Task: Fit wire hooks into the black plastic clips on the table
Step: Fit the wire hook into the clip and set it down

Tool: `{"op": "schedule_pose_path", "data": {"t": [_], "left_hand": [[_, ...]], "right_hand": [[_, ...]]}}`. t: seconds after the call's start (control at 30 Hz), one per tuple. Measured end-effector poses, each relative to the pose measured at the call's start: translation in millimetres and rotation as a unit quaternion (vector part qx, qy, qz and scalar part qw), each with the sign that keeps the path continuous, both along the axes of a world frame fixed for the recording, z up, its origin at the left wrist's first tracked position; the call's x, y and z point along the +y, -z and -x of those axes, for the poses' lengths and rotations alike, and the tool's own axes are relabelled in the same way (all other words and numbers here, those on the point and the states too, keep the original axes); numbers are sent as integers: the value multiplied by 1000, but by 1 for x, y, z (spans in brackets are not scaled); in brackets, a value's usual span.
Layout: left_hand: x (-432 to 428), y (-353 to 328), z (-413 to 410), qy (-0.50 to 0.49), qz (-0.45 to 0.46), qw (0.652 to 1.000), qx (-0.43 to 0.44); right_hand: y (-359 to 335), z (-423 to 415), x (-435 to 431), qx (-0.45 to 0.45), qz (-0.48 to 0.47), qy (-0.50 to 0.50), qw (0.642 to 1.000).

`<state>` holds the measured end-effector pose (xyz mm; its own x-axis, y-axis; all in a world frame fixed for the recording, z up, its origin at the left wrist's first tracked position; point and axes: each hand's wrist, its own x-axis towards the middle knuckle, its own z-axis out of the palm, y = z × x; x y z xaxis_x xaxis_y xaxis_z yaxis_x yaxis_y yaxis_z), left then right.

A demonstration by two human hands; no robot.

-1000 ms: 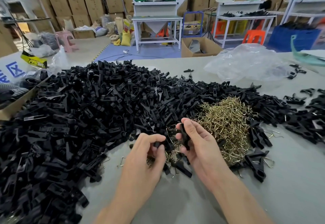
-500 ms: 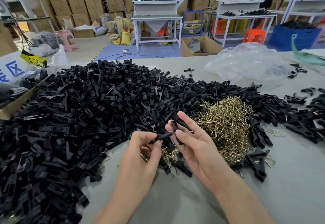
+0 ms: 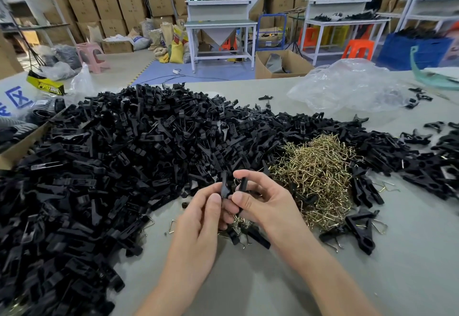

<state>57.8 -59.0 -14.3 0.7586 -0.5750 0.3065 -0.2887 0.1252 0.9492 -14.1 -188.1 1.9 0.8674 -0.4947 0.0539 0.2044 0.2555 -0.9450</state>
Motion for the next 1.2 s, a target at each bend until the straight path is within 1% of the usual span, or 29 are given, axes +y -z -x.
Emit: {"op": "schedule_pose_path", "data": {"t": [0.13,0.23,0.33,0.5,0.57,0.7,0.9,1.0,1.1,1.2], "left_hand": [[2,5,-1,-36,-50,997,-39],[2,6,0,-60,-61,995,-60],[3,6,2,-75,-76,990,-93],[2,5,2,-93,-46,992,-65],[3,5,0,-99,-51,991,-70],[3,7,0,-90,-69,989,-92],[5,5,0,-74,-67,991,-94],[7,3,2,-61,-73,990,-107],[7,2,4,-48,-95,986,-130],[6,3,4,-59,-122,978,-158]], "right_hand": [[-2,1,0,19,42,16,999],[-2,1,1,16,62,26,998],[-1,1,2,-4,55,19,998],[-2,1,0,-8,56,13,998],[-2,1,0,3,62,10,998],[-1,1,1,21,63,8,998],[0,-1,3,23,55,20,998],[-1,-1,4,9,40,30,999],[-3,0,2,1,30,47,998],[-3,2,2,1,39,58,998]]}}
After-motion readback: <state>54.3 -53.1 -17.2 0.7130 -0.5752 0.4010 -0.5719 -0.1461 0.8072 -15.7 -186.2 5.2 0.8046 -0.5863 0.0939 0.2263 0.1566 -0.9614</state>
